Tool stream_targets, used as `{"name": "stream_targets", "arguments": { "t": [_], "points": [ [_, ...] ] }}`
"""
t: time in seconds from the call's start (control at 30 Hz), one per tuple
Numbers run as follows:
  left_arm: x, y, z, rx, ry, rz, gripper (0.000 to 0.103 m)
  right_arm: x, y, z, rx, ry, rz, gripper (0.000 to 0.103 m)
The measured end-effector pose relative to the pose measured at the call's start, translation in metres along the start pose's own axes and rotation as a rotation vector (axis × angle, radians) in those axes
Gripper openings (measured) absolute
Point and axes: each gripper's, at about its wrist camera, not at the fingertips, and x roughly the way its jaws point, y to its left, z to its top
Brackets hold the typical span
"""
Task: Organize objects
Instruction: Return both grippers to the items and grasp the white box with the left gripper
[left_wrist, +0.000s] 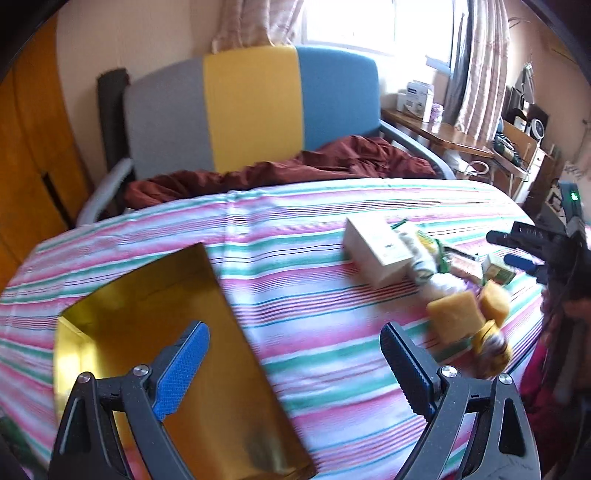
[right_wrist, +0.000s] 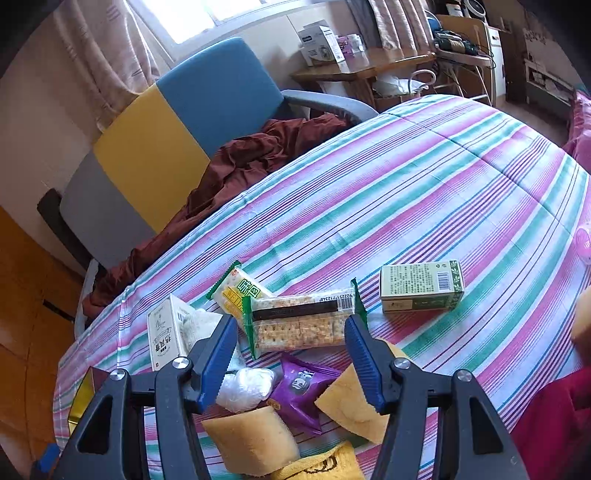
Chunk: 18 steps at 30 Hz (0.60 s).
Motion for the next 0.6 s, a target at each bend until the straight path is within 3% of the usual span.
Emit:
{"name": "stream_targets", "arguments": {
  "t": [0.47,0.6],
  "points": [
    [0.124,-0.061,0.085,-0.081,0.154,-0.108,0.096,0.005,0.0,-0.001,0.017,0.04,0.067,0.061],
    [0.162,-0.068,0.098,-0.121,0.216,-0.096,0.096,0.006,-0.002,-0.001,0.029,0.049,0.091,0.064]
  ]
}}
